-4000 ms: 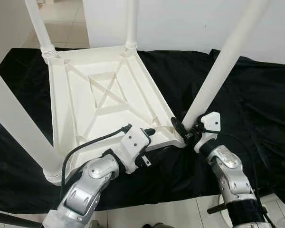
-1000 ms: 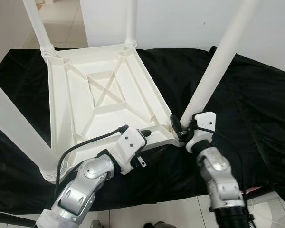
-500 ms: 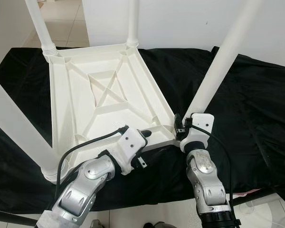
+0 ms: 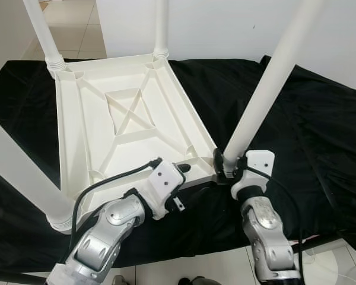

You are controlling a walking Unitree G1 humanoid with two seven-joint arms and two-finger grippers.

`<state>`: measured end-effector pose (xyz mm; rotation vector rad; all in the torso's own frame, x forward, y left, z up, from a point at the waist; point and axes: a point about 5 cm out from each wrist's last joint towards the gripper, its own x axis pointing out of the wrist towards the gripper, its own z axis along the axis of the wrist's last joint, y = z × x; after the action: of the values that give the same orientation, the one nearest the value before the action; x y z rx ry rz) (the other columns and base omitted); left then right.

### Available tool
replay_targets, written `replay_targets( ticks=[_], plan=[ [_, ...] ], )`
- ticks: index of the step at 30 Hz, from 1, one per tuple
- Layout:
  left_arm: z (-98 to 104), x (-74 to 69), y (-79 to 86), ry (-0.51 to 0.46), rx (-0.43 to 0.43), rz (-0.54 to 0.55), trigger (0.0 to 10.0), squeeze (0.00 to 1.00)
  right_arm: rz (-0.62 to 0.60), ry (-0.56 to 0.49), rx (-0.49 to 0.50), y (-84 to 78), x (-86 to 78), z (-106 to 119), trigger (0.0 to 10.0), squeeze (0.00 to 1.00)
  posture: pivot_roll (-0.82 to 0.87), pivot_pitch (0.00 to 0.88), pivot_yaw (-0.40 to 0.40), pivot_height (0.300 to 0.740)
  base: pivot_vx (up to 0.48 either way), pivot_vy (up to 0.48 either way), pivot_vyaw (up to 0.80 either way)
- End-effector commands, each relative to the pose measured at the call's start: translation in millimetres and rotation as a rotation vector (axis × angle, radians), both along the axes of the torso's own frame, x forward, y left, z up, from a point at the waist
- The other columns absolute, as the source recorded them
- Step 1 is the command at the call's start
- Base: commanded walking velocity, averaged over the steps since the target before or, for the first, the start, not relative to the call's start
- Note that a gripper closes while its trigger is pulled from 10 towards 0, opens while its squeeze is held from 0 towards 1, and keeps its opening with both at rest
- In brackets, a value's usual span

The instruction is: Building children table

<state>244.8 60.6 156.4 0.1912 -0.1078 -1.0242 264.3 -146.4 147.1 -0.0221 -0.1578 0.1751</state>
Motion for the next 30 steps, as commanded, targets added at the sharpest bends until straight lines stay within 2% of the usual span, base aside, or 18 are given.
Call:
replay_targets(
  ticks=[1,2,3,6,17,18,19,20,21,22,30],
  plan=[
    [-2.0,-2.9,-1.1,0.009,0.004,-0.026,10.0,0.00,0.026,-0.013,0.011,-0.8,-1.7,1.1,10.0,0.00,-0.05,0.125,-0.052,0.740,0.000,0.000,0.00],
    [-2.0,-2.9,-1.1,0.009,0.004,-0.026,10.0,0.00,0.026,-0.013,0.011,-0.8,-1.7,1.1,10.0,0.00,-0.05,0.125,-0.052,0.740,0.000,0.000,0.00],
    [-1.5,-1.8,-0.8,0.008,0.005,-0.027,10.0,0.00,0.128,-0.016,-0.028,-9.3,4.3,2.0,10.0,0.00,-0.06,0.125,-0.045,0.740,0.000,0.000,0.00],
    [-1.0,-1.0,-0.4,0.007,0.006,-0.028,10.0,0.00,0.203,-0.016,-0.046,-11.8,10.4,4.0,10.0,0.00,-0.06,0.126,-0.040,0.740,0.000,0.000,0.00],
    [0.8,0.4,-0.2,0.000,0.006,-0.023,10.0,0.00,0.442,0.008,-0.125,-3.2,32.5,5.0,10.0,0.00,-0.04,0.117,-0.038,0.740,0.000,0.000,0.00],
    [0.9,0.3,-0.2,-0.001,0.006,-0.023,10.0,0.00,0.475,0.019,-0.141,-1.5,35.4,3.2,8.7,0.00,-0.04,0.117,-0.038,0.740,0.000,0.000,0.00],
    [1.0,0.5,-0.4,-0.002,0.007,-0.022,10.0,0.00,0.496,0.024,-0.154,-1.3,37.7,1.5,8.7,0.00,-0.03,0.113,-0.040,0.740,0.000,0.000,0.00],
    [1.3,0.7,-0.3,-0.004,0.007,-0.020,10.0,0.00,0.510,0.032,-0.159,-1.8,39.7,-0.1,1.1,0.00,-0.03,0.113,-0.044,0.740,0.000,0.000,0.00],
    [1.3,0.7,-0.3,-0.004,0.007,-0.020,10.0,0.00,0.510,0.032,-0.159,-1.8,39.7,-0.1,1.1,0.00,-0.03,0.113,-0.044,0.740,0.000,0.000,0.00],
    [1.6,1.1,0.2,-0.006,0.008,-0.016,10.0,0.00,0.517,0.036,-0.162,-2.6,40.7,-0.7,0.0,0.00,-0.03,0.113,-0.044,0.740,0.000,0.000,0.00],
    [1.2,0.4,-0.2,-0.005,0.003,-0.008,10.0,0.00,0.542,0.044,-0.160,-8.2,40.9,-3.8,0.0,0.00,-0.03,0.112,-0.051,0.740,0.000,0.000,0.00]
  ],
)
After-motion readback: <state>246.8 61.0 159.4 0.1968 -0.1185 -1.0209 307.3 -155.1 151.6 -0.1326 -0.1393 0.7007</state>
